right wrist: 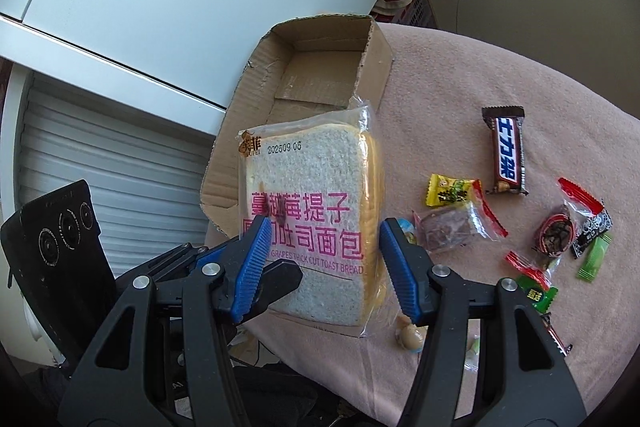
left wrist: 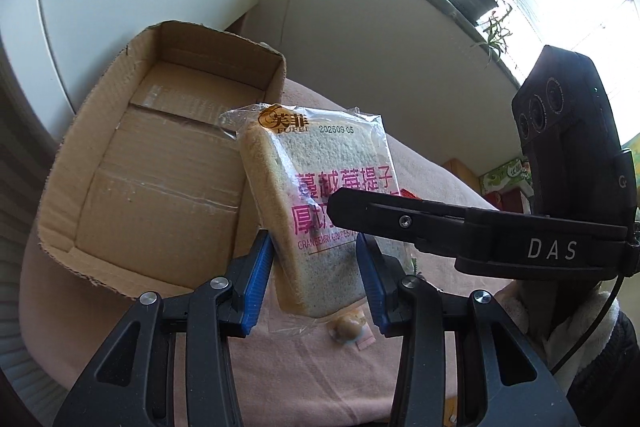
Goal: Organize snacks
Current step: 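Carry the bread loaf into the cardboard box and open the left tool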
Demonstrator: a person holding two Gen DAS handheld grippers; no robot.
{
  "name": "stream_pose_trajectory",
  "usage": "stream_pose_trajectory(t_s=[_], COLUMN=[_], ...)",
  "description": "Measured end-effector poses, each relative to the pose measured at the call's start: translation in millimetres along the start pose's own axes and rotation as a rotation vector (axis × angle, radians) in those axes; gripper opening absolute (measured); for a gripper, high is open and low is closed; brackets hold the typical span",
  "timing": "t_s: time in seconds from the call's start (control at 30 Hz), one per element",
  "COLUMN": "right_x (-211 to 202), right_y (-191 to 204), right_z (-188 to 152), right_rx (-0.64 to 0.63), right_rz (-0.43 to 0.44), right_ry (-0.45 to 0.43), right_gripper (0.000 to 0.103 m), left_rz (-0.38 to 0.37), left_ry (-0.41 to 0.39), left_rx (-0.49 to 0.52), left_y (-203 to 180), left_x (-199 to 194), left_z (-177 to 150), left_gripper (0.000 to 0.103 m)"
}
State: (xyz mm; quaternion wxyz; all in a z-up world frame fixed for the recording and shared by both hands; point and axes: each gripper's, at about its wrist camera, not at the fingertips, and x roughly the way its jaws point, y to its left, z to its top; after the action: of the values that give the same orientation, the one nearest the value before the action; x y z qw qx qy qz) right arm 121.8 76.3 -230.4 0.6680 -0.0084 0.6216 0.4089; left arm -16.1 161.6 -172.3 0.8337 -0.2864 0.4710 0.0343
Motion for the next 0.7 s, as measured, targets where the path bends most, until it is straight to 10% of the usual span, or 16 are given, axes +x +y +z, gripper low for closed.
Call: stream_pose_trajectory(t_s=[0.7], right_x=[85.4], right_y=[67.8], right_z=[37.4], right_rx=[-0.127], right_rz=[0.003], right_ry=[0.094], right_gripper=[0.06], left_rz=[0.147], left_ry=[-0.036], left_rx=[-0.062], left_y=[76.6], left_x=[-15.3], left_z=[17.5], left_gripper=[0.041])
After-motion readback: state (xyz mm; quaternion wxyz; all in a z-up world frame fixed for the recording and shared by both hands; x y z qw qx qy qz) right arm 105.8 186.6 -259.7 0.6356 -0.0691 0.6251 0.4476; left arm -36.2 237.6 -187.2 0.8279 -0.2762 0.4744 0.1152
